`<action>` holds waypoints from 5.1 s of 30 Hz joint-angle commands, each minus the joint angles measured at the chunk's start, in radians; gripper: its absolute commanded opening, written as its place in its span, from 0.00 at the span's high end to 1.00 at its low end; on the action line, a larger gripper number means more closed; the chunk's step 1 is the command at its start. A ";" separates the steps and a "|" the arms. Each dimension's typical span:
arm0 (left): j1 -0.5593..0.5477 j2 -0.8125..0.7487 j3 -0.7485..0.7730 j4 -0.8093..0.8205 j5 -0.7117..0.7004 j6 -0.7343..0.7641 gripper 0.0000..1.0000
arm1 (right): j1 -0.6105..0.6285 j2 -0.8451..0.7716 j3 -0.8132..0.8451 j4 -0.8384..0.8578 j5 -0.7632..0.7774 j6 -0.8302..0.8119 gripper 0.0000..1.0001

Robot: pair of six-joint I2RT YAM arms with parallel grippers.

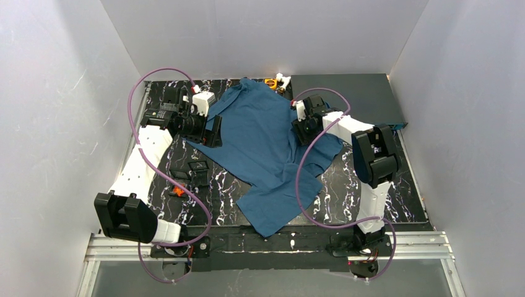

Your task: Remove the brooch from the garment

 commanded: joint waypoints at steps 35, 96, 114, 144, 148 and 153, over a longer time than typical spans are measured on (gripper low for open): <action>-0.018 -0.015 -0.046 0.112 0.079 0.047 0.02 | 0.081 -0.163 -0.174 0.186 0.119 -0.189 0.48; -0.017 0.023 -0.037 0.110 0.086 0.021 0.02 | 0.000 -0.103 -0.087 0.190 0.081 -0.203 0.75; -0.018 0.019 -0.052 0.166 0.224 0.033 0.02 | -0.134 -0.249 -0.083 0.163 -0.396 -0.138 0.99; -0.367 0.269 -0.120 0.752 0.500 0.081 0.46 | -0.132 -0.416 -0.302 0.261 -0.832 0.064 0.99; -0.410 0.276 -0.114 0.799 0.512 0.186 0.47 | -0.090 -0.441 -0.317 0.236 -0.828 0.017 0.99; -0.444 0.300 -0.112 0.854 0.490 0.231 0.45 | -0.040 -0.476 -0.326 0.220 -0.822 -0.022 0.99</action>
